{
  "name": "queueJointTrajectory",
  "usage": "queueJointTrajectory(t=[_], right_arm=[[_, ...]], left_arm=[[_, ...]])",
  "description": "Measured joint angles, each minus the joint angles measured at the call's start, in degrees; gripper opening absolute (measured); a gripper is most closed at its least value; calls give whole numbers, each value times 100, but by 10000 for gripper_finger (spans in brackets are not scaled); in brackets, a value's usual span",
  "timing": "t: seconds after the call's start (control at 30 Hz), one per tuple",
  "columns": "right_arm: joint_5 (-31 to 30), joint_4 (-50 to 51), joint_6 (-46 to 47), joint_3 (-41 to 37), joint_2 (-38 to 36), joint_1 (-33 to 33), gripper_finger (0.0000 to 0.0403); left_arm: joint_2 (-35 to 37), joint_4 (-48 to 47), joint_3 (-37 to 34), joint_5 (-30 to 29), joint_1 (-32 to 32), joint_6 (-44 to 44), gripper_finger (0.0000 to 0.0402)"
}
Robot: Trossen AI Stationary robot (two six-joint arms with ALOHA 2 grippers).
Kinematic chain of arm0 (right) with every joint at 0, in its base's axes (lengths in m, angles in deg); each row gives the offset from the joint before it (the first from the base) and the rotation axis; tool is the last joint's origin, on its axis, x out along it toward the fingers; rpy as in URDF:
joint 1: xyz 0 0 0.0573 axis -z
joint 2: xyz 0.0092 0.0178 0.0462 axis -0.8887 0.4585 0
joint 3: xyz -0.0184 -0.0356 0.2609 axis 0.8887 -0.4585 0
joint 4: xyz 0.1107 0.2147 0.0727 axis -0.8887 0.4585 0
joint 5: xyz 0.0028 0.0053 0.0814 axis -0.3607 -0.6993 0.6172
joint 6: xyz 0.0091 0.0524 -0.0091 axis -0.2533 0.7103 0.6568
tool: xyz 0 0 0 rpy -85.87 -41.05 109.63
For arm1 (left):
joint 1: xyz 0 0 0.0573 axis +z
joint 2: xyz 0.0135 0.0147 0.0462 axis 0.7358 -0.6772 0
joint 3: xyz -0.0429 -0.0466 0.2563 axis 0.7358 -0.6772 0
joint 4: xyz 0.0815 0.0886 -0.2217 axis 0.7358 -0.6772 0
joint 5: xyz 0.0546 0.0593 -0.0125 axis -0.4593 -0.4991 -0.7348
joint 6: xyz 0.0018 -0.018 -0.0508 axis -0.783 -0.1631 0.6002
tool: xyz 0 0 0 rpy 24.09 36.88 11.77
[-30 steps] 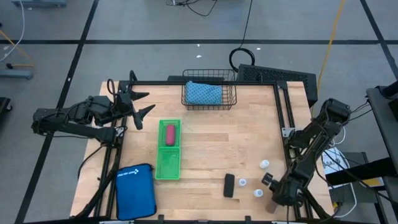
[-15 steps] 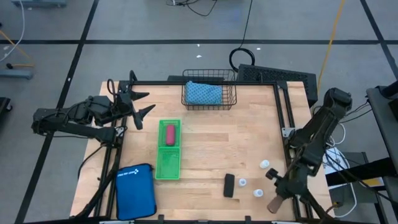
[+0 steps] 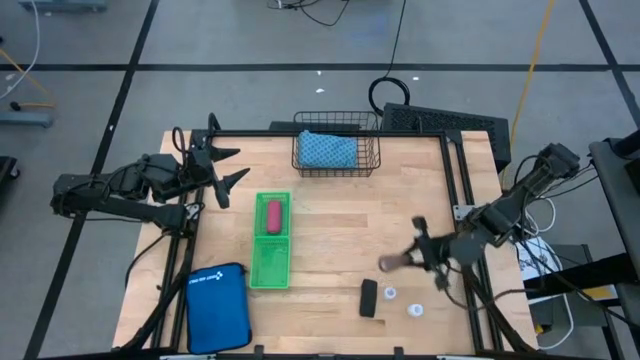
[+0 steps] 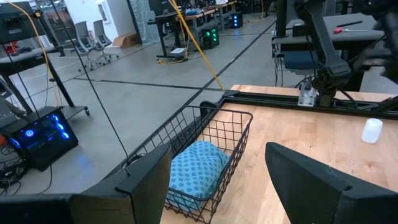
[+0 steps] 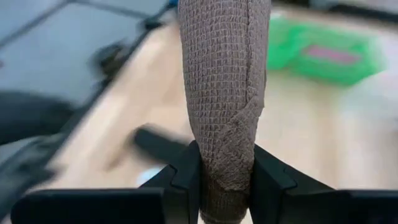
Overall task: Pick & Place Medicine items
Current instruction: Put the brown bandage into the top green bin
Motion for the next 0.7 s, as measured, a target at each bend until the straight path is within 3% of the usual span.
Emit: queueJointTrajectory(t=[0.1, 0.37, 0.53, 0.7], right_arm=[[-278, -451, -558, 0, 32, 528, 83], [-205, -2624, -1774, -532, 367, 1779, 83], [757, -2890, -1791, -632, 571, 2476, 83], [1336, -3344, -1852, -632, 859, 3146, 83]], left_arm=[[0, 0, 0, 1, -1, 0, 269], [-2, 2, 0, 0, 1, 0, 269], [-2, 0, 0, -1, -1, 0, 269], [-2, 237, 0, -1, 0, -46, 269]])
